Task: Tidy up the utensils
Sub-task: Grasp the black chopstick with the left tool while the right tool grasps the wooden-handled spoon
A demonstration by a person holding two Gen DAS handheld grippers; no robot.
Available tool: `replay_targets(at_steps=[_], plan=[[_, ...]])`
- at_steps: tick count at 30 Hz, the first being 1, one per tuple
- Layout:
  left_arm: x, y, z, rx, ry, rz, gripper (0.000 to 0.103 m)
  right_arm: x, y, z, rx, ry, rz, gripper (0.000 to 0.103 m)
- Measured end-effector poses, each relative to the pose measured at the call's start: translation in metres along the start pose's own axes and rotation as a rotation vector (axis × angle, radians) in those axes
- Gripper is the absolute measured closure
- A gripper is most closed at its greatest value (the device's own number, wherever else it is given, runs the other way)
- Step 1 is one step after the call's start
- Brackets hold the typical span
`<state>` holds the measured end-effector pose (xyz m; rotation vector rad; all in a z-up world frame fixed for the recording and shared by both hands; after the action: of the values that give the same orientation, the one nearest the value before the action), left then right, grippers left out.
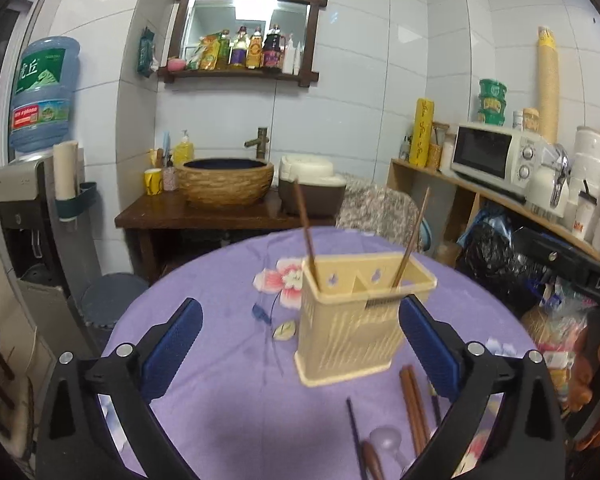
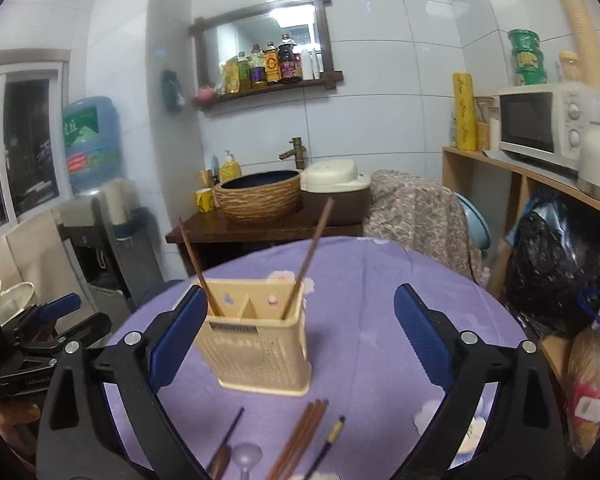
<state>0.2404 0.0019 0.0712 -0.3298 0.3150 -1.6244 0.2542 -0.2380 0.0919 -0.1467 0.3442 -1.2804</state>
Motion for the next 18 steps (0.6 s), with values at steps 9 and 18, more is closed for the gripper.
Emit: replay_targets(at_steps=[9, 18], plan=[[0.015, -0.015, -0.077, -0.119, 0.121, -0.021, 0.005, -0.001, -0.053, -0.082, 0.167, -0.035, -0.094, 0.006], [0.034, -0.010, -0.128, -0.294, 0.192, -0.064, 0.029, 0.019, -0.034, -0.146, -0.178, 0.098, -0.130, 0.006]])
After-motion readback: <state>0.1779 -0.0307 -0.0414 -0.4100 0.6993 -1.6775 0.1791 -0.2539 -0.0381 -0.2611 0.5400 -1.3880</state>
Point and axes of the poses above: each gripper's, at about its wrist camera, not at the fingertips, and y roughly the way its jaws point, x to its right, z to its top, the point moved 1 cm from there along y, roughly the way its jaws point, and after that the axes turned 9 degrees about z, right-handed, at the moved point
